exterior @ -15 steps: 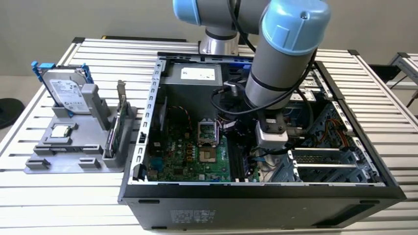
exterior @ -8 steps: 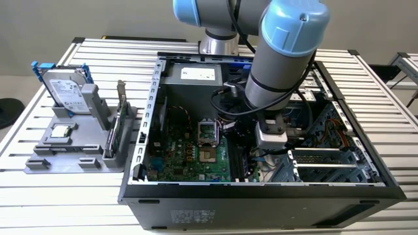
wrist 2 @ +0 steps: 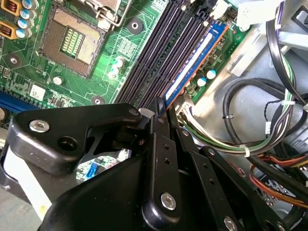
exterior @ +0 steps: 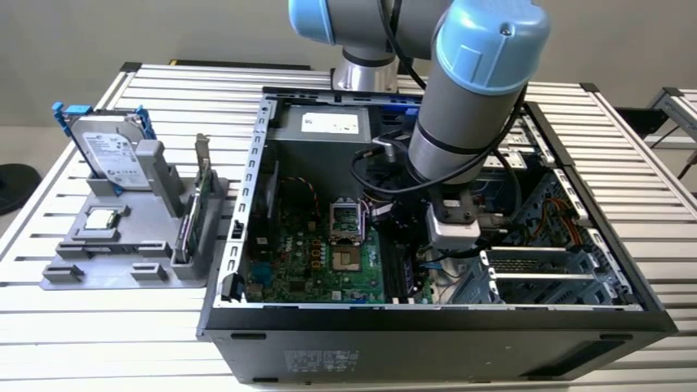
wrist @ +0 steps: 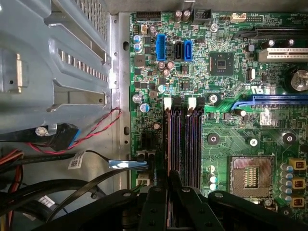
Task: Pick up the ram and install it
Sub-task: 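Insert the ram into the slot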
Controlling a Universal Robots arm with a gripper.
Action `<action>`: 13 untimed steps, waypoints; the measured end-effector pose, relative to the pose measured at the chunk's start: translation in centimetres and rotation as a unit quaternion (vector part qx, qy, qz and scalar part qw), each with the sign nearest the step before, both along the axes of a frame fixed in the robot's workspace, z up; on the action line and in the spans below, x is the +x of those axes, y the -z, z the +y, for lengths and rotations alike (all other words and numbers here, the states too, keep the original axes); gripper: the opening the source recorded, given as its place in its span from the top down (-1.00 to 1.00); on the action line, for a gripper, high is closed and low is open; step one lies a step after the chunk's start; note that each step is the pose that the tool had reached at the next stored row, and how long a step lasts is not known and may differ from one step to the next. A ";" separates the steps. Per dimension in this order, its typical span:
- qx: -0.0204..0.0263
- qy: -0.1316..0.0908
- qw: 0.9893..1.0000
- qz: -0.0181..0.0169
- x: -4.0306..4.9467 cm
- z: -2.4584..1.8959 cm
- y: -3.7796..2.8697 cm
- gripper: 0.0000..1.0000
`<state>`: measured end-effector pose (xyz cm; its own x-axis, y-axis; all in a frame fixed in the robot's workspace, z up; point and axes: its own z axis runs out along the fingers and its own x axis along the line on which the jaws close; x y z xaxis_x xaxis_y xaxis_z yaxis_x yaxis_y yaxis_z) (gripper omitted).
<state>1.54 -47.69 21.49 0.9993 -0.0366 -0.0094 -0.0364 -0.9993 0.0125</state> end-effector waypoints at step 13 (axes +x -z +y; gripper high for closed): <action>0.000 -0.009 1.000 0.000 0.00 -0.01 0.02 1.00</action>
<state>1.54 -47.70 21.48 0.9998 -0.0185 -0.0094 -0.0183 -0.9998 0.0124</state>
